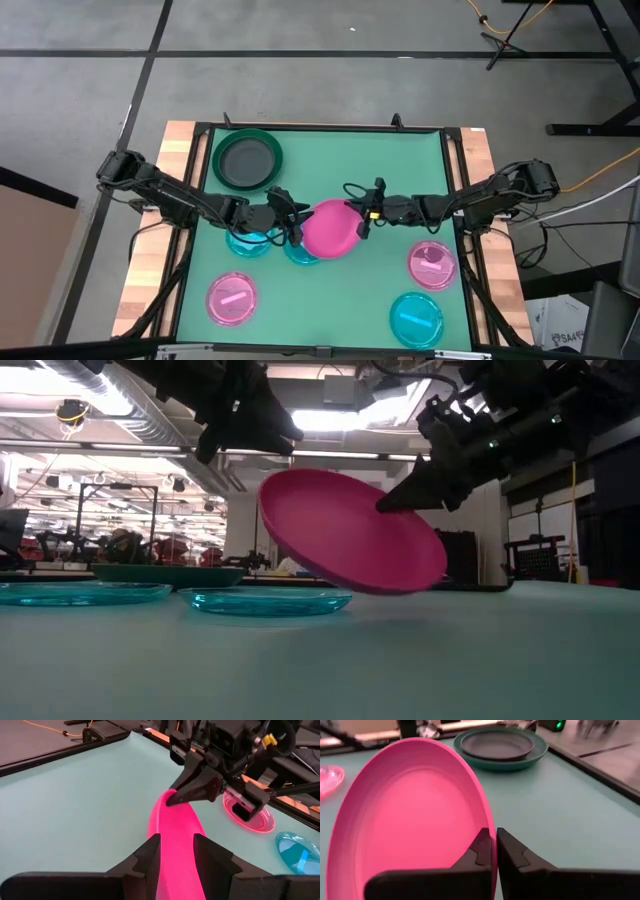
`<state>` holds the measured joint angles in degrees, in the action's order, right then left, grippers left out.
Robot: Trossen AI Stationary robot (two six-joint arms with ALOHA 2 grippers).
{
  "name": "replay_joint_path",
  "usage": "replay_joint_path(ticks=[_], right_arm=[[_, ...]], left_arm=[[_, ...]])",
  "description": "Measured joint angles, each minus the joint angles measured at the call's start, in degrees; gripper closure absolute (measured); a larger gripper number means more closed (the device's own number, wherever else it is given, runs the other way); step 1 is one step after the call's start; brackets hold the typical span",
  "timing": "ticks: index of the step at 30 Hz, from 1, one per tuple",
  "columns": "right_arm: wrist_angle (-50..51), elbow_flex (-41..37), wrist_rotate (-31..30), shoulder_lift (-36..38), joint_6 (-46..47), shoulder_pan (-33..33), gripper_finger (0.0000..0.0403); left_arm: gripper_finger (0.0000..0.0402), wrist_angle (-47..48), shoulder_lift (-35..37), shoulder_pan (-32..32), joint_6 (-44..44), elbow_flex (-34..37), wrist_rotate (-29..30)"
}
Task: Stack plastic plates
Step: Stack the pink plate on top of the black plate
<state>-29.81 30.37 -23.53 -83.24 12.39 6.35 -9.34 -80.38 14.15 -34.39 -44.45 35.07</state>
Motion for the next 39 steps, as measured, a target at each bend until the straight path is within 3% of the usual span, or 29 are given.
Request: replay_joint_path(ticks=[13,39], right_arm=[[-4.23,0.0,-1.74,0.0,-0.07,0.0,0.0403],[-3.03,0.02,-1.37,0.0,0.02,0.0,0.0403]], left_arm=[[0.0292,1.4,0.0,0.0,0.02,0.0,0.81],[0.0292,-0.72,-0.02,0.0,0.11,0.0,2.68]])
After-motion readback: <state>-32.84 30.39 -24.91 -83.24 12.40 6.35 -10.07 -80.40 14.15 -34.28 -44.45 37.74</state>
